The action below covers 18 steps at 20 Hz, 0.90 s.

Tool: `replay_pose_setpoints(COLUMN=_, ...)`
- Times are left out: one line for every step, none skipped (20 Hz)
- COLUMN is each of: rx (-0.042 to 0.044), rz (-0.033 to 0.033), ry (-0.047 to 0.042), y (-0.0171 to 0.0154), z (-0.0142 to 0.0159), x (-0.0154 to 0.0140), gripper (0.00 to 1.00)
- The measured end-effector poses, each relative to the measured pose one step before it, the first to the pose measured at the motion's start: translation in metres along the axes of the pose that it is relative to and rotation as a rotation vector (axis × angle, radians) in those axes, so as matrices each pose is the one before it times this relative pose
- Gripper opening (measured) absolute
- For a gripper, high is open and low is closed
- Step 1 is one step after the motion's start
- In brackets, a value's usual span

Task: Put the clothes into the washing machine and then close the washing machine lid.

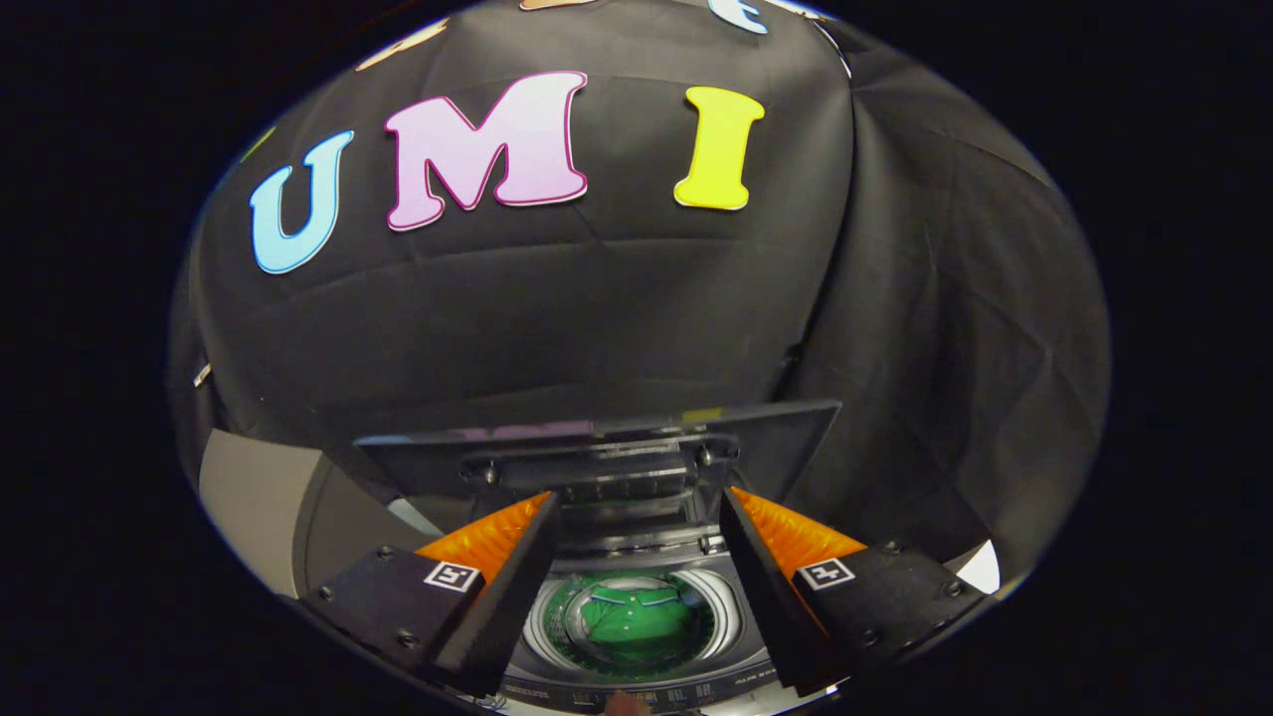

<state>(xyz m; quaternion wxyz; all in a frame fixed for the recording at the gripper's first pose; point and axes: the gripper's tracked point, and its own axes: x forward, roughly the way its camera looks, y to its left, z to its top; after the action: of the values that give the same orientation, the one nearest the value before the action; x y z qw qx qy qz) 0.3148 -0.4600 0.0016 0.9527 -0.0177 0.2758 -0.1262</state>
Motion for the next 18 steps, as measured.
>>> replay_pose_setpoints(rx=-0.00522, rz=0.00081, ry=-0.00814, y=0.00116, z=0.00703, x=-0.00137, gripper=1.00)
replay_pose_setpoints(rx=-0.00157, rz=0.00194, ry=-0.00885, y=0.00038, z=0.00848, x=0.00175, gripper=1.00)
replay_pose_setpoints(rx=-0.00126, rz=0.00059, ry=-0.00745, y=0.00106, z=0.00654, x=0.00267, gripper=1.00)
replay_pose_setpoints(rx=-0.00060, rz=-0.00027, ry=-0.00206, y=0.00227, z=0.00508, x=0.00386, gripper=1.00)
replay_pose_setpoints(rx=-0.00197, rz=0.00373, ry=-0.00379, y=0.00209, z=0.00638, x=0.00805, gripper=1.00)
replay_pose_setpoints(rx=-0.00309, rz=0.00177, ry=-0.00441, y=0.00314, z=0.00579, x=0.00495, gripper=1.00)
replay_pose_setpoints(rx=-0.00515, rz=0.00101, ry=0.00364, y=0.00192, z=0.00556, x=0.00457, gripper=1.00)
replay_pose_setpoints(rx=-0.00193, rz=-0.00050, ry=0.00898, y=0.00135, z=0.00249, x=0.00762, gripper=1.00)
replay_pose_setpoints(rx=0.00665, rz=0.00912, ry=0.01636, y=0.00138, z=-0.00144, x=0.00417, gripper=1.00)
replay_pose_setpoints(rx=0.01249, rz=0.01439, ry=-0.00828, y=0.00119, z=0.00280, x=0.00468, gripper=1.00)
replay_pose_setpoints(rx=0.01186, rz=0.00973, ry=0.00679, y=0.00276, z=0.00039, x=0.00871, gripper=1.00)
replay_pose_setpoints(rx=-0.00703, rz=-0.00105, ry=0.01002, y=0.00151, z=-0.00098, x=0.00638, gripper=1.00)
replay_pose_setpoints(rx=-0.00787, rz=-0.00951, ry=0.01275, y=-0.00164, z=-0.00292, x=0.00613, gripper=1.00)
replay_pose_setpoints(rx=-0.00741, rz=-0.00350, ry=0.01510, y=0.00103, z=-0.00403, x=0.00651, gripper=1.00)
replay_pose_setpoints(rx=-0.00636, rz=-0.00460, ry=0.01187, y=0.00141, z=-0.00468, x=0.00641, gripper=1.00)
replay_pose_setpoints(rx=-0.01693, rz=-0.00109, ry=0.00882, y=0.00037, z=-0.00390, x=0.00240, gripper=1.00)
replay_pose_setpoints(rx=-0.01517, rz=0.00108, ry=-0.00322, y=0.00195, z=-0.00146, x=0.00291, gripper=1.00)
replay_pose_setpoints(rx=0.00066, rz=0.00376, ry=-0.00217, y=0.00014, z=-0.00165, x=-0.00195, gripper=1.00)
